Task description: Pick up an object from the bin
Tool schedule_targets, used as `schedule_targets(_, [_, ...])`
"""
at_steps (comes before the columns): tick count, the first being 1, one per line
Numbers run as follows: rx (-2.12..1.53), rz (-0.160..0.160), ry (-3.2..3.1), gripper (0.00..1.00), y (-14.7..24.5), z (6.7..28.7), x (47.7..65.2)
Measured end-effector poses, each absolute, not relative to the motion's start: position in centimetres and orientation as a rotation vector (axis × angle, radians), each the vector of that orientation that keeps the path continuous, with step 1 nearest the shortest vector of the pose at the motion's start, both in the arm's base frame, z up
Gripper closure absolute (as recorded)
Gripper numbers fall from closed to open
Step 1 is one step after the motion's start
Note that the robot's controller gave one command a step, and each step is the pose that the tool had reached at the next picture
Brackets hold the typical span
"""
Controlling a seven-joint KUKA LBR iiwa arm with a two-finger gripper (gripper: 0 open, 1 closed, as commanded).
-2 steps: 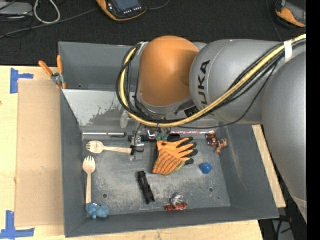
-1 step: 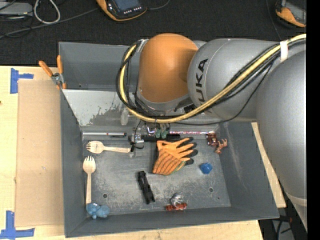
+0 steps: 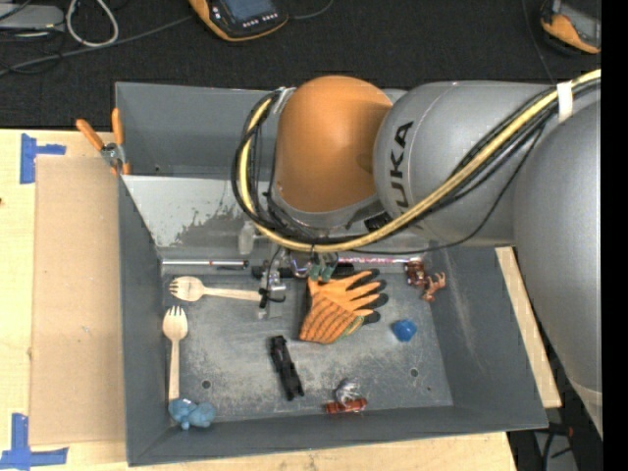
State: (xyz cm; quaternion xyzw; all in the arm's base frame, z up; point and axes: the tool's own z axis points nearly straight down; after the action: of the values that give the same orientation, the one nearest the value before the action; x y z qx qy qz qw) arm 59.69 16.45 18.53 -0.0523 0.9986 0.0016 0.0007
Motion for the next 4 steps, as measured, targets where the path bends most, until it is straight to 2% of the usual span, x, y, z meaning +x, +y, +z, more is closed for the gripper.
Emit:
schedule_targets(1, [-0.123, 0.007, 3.136, 0.00, 16.0, 18.3, 60.7])
schedule_targets(2, [-0.152, 0.007, 3.132, 0.00, 15.6, 17.6, 60.5])
schedule_targets(3, [-0.427, 0.007, 3.108, 0.00, 18.7, 17.4, 57.7])
schedule_targets(4, [-0.392, 0.005, 3.116, 0.00, 12.6, 14.4, 59.7])
